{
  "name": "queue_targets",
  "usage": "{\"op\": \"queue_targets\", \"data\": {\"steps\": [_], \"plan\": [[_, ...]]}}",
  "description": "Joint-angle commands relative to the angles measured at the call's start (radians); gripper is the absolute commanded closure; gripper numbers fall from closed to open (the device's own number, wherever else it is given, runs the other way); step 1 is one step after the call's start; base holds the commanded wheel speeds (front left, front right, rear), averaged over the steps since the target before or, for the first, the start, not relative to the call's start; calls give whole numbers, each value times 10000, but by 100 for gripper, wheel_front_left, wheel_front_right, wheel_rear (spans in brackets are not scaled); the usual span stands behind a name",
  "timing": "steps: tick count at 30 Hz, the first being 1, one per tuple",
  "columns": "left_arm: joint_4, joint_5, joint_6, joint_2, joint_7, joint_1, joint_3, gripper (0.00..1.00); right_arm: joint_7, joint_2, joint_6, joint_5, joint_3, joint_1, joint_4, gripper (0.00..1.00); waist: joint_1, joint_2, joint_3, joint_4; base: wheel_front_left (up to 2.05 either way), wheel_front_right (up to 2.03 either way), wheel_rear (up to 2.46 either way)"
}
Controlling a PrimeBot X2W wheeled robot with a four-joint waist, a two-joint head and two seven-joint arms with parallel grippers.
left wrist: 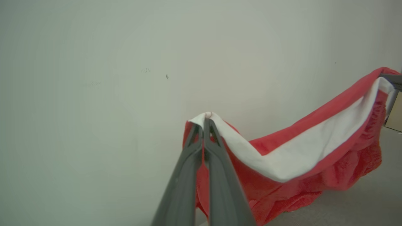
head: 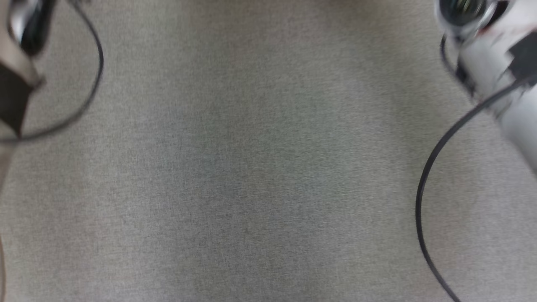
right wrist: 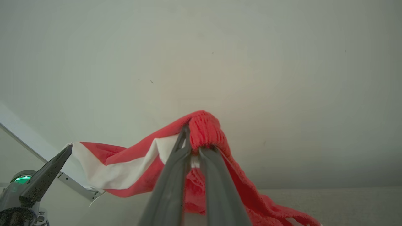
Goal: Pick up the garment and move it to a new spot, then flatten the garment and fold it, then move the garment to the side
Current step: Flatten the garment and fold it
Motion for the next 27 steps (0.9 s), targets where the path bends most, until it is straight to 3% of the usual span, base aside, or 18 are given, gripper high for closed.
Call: {"op": "queue_targets", "data": {"steps": [1, 6, 15, 22, 27], "plan": [[-186, -187, 67, 141, -74, 367, 87, 100, -85, -118, 5, 100, 114, 245, -188, 100, -2, -2, -257, -180, 0, 0, 0], [-1819, -484, 481, 529, -90, 2617, 574, 100, -386, -609, 5, 410, 702, 1775, -1391, 100, -2, -2, -758, -346, 0, 0, 0], [-5197, -490, 1737, 1071, -95, 7230, 973, 100, -1000, -1730, 5, 577, 1689, 4549, -3311, 100, -2, -2, -1627, -289, 0, 0, 0], [-6504, -618, 2423, 1003, -96, 9767, 1381, 100, -1256, -2400, 5, 450, 2133, 6298, -4287, 100, -2, -2, -2215, -181, 0, 0, 0], [-6995, -463, 2557, 735, -89, 11632, 1811, 100, -1329, -2921, 5, 513, 2284, 7496, -4813, 100, -2, -2, -2706, -108, 0, 0, 0]]}}
